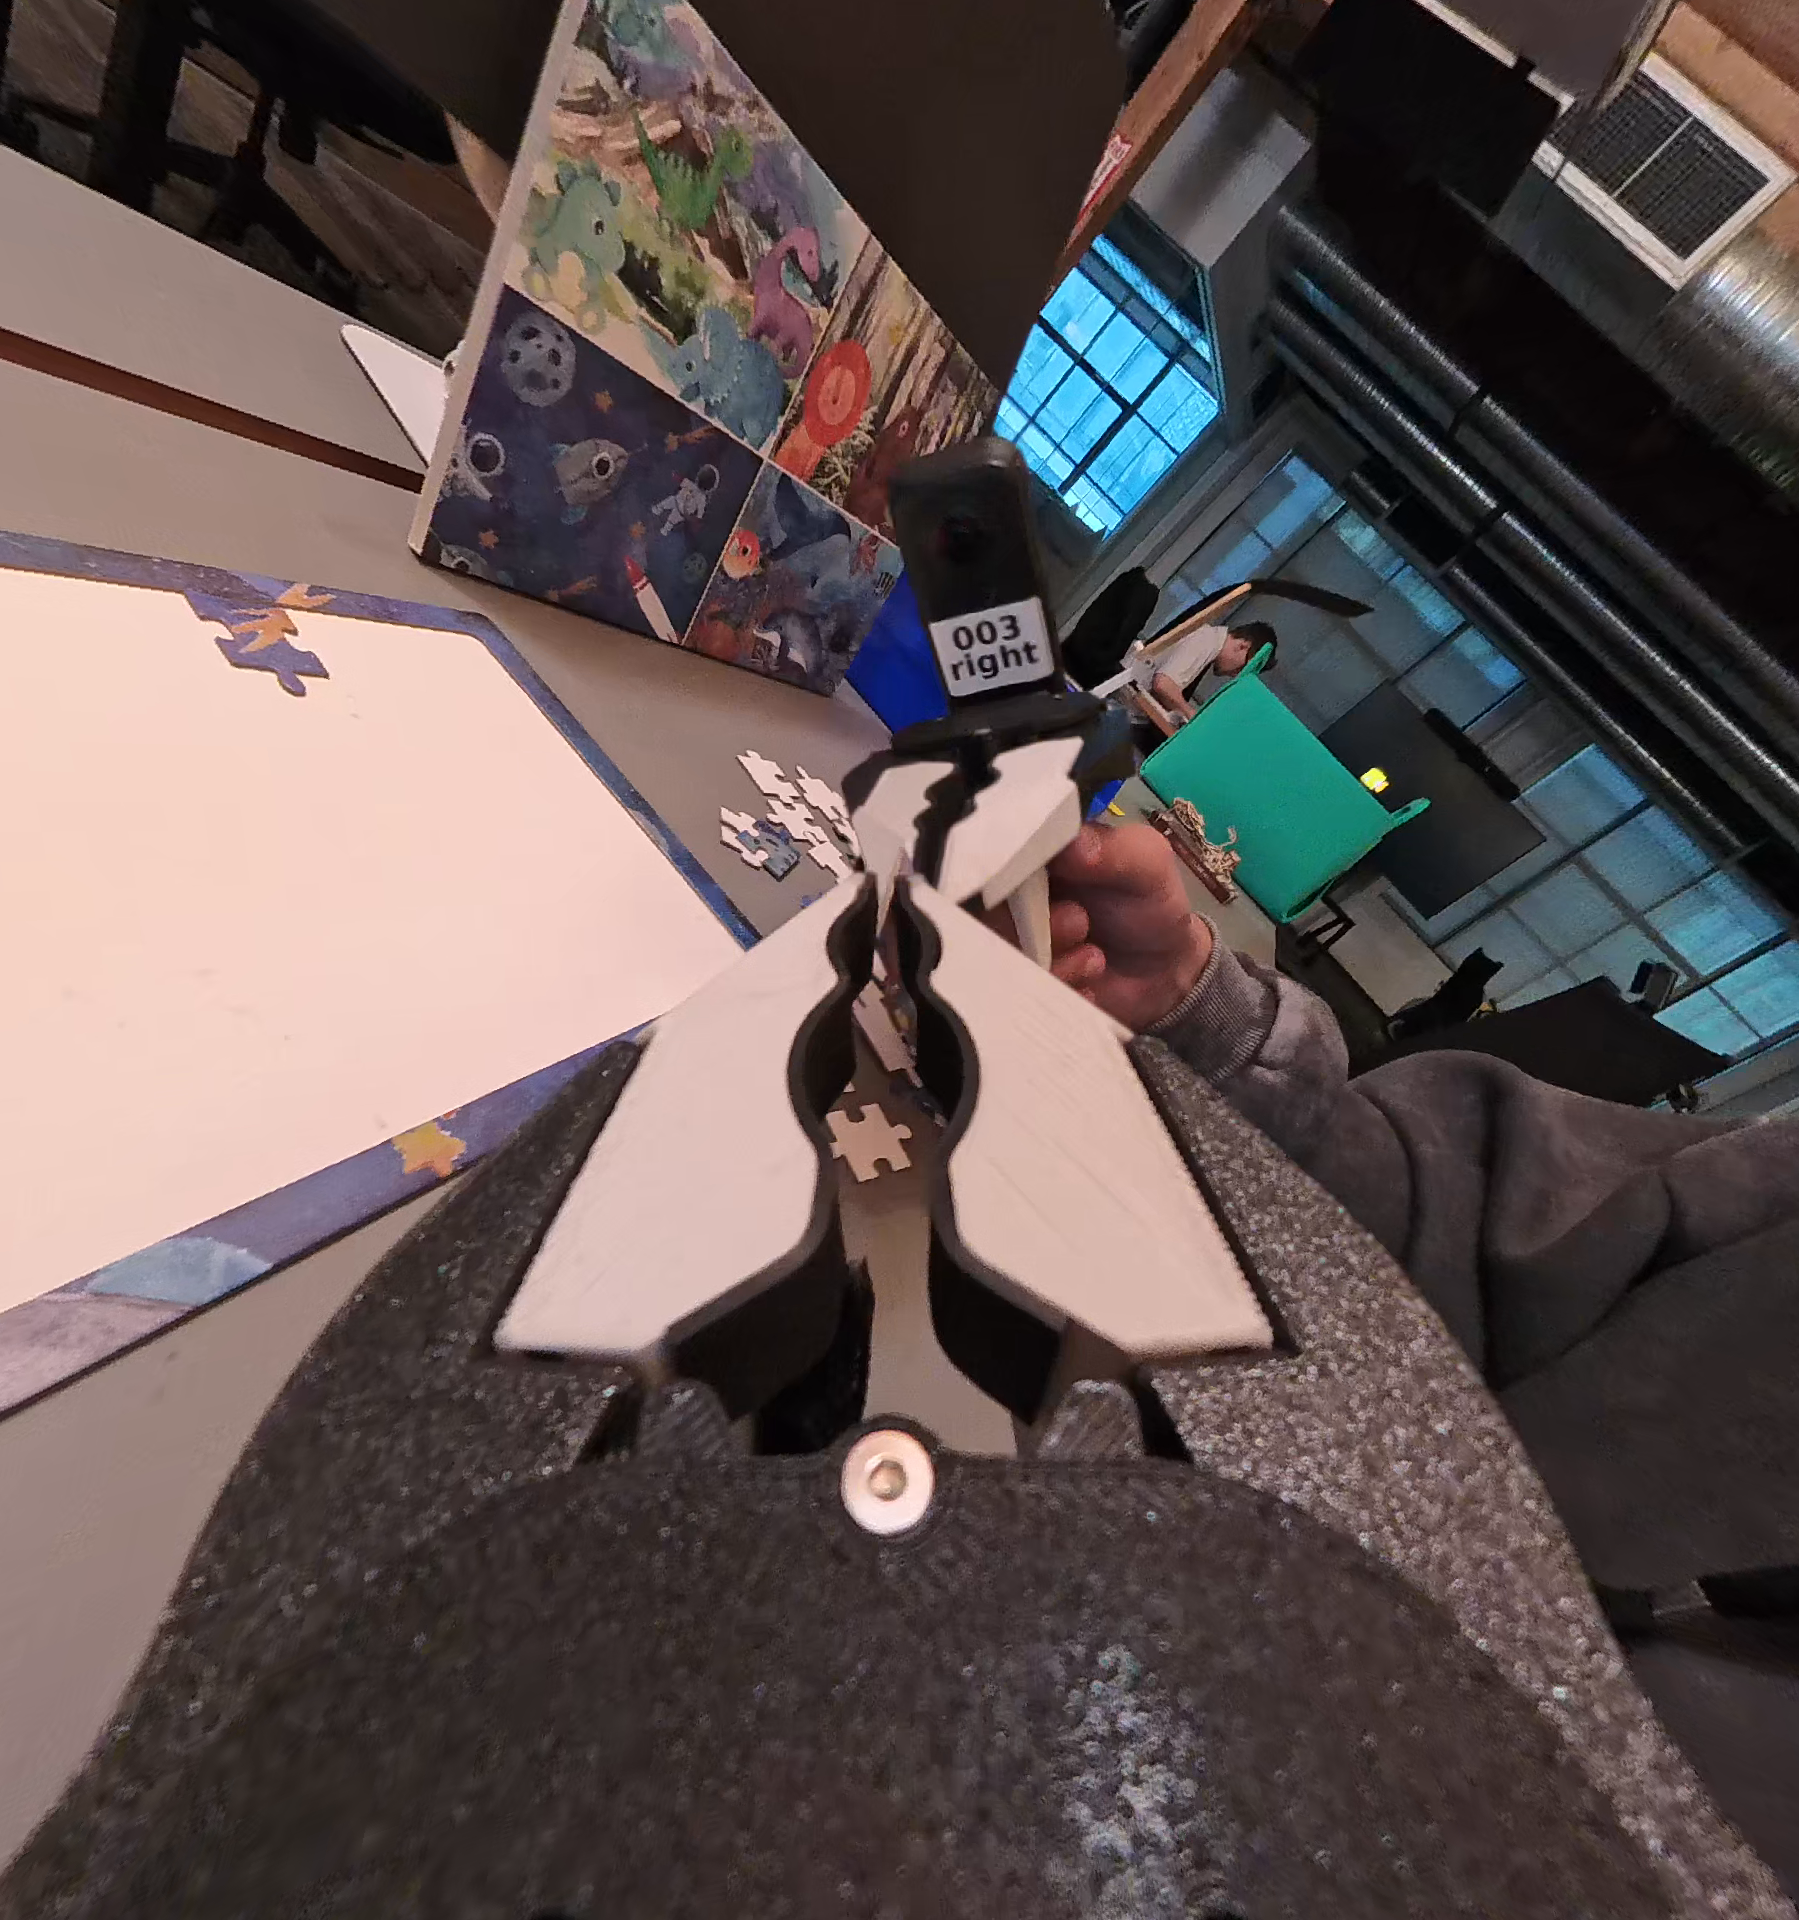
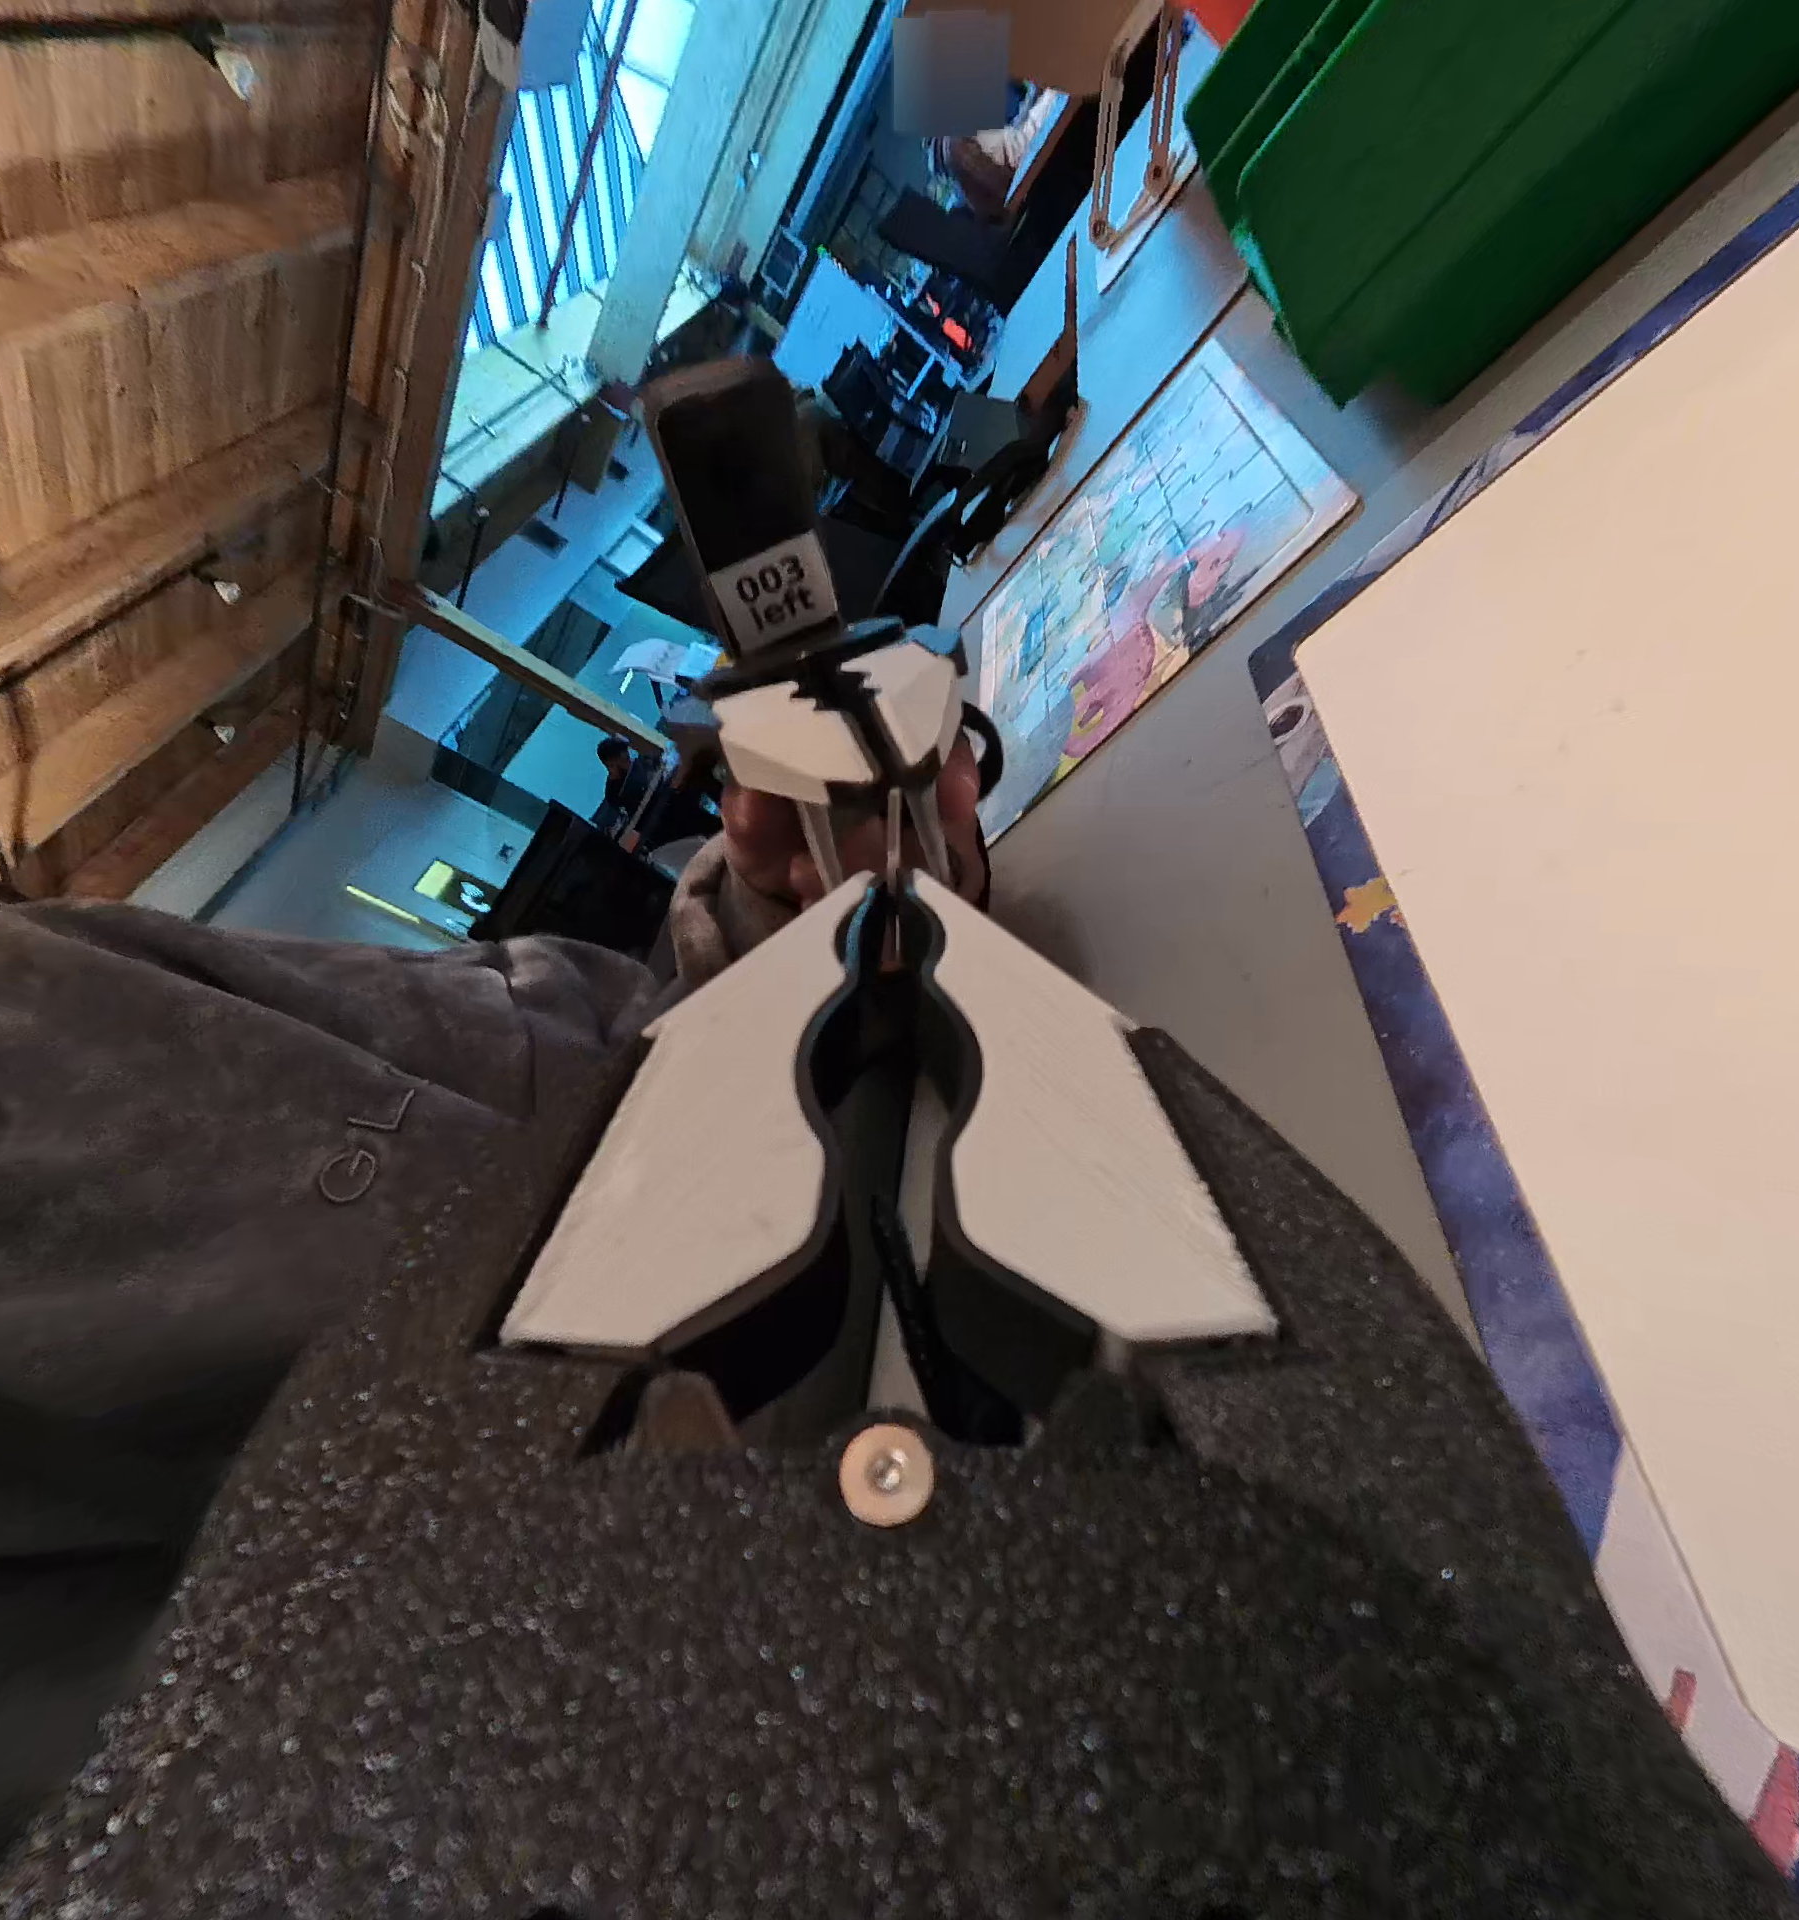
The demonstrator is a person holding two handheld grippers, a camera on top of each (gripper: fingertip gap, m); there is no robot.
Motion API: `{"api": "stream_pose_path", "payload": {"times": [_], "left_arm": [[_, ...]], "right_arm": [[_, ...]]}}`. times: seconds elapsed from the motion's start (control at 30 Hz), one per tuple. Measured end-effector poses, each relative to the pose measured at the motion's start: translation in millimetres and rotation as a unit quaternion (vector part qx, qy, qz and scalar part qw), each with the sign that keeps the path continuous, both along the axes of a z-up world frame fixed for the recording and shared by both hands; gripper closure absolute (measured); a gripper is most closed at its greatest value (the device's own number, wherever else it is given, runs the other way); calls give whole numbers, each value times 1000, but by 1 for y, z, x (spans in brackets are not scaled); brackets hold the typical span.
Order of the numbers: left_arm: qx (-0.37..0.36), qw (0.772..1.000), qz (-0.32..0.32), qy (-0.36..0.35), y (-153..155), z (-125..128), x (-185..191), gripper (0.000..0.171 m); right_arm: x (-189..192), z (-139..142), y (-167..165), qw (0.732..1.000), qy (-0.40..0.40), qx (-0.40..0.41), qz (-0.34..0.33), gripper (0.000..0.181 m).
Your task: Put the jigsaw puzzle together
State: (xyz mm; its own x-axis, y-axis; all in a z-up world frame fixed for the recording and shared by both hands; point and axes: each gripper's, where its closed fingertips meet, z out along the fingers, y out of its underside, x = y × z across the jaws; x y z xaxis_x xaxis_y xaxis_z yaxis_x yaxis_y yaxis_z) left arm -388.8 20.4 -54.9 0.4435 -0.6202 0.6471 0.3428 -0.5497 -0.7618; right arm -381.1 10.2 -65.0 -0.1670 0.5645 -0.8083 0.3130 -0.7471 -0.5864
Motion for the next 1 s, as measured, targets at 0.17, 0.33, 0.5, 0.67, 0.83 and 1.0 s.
{"api": "stream_pose_path", "payload": {"times": [0.17,0.33,0.5,0.67,0.83,1.0], "left_arm": [[-2,1000,21,3,5,-1,-5,168],[-8,999,49,17,11,-6,-12,158],[-7,991,78,107,25,-17,-12,158],[-70,931,78,349,85,-39,-14,151],[-35,894,17,447,171,-70,10,150],[-46,880,4,473,198,-105,25,150]], "right_arm": [[-3,-4,1,1000,-11,8,-8,181],[8,-3,36,996,-9,-11,-89,180],[33,-10,91,973,-2,-58,-222,180],[54,-48,159,940,-110,-48,-321,180],[48,-68,207,921,-133,-97,-353,180],[51,-84,223,912,-152,-97,-367,180]]}}
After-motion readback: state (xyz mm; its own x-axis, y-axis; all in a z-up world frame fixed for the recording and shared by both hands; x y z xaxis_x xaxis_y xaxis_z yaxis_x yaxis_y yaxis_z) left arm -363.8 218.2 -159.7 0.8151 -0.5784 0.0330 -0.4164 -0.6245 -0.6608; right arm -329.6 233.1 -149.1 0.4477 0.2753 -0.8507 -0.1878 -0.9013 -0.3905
